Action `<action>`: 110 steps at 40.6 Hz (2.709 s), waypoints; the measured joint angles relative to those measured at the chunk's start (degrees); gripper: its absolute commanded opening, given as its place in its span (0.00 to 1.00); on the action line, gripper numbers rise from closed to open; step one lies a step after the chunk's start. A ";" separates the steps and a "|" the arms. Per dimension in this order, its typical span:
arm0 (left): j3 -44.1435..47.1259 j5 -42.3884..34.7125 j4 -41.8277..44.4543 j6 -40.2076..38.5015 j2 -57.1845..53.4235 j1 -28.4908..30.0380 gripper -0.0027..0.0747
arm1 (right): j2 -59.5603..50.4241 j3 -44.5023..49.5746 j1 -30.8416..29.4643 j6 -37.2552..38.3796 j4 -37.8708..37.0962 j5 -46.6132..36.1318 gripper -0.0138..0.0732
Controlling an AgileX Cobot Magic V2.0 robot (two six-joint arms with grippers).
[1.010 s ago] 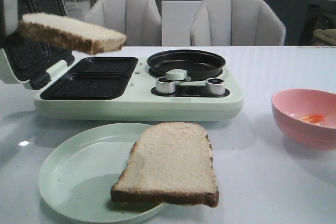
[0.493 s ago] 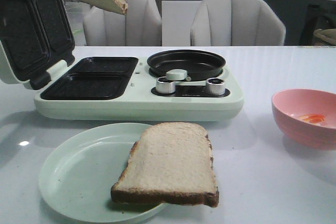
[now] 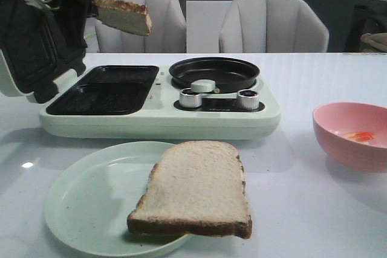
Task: Make breakfast with bread and shrimp
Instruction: 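Lift the bread slice with the left gripper over the sandwich press, then lower the bread into the press plate and open the left gripper, then withdraw the left gripper from the press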
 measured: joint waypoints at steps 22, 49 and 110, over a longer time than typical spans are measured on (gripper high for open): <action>-6.38 -7.66 0.61 -0.10 14.41 5.90 0.16 | 0.00 0.00 0.00 0.00 0.00 0.00 0.79; -5.38 -9.02 1.10 -0.39 12.24 6.09 0.60 | 0.00 0.00 0.00 0.00 0.00 0.00 0.79; 29.53 22.10 -93.87 29.51 -55.84 -25.16 0.60 | 0.00 0.00 0.00 0.00 0.00 -0.02 0.79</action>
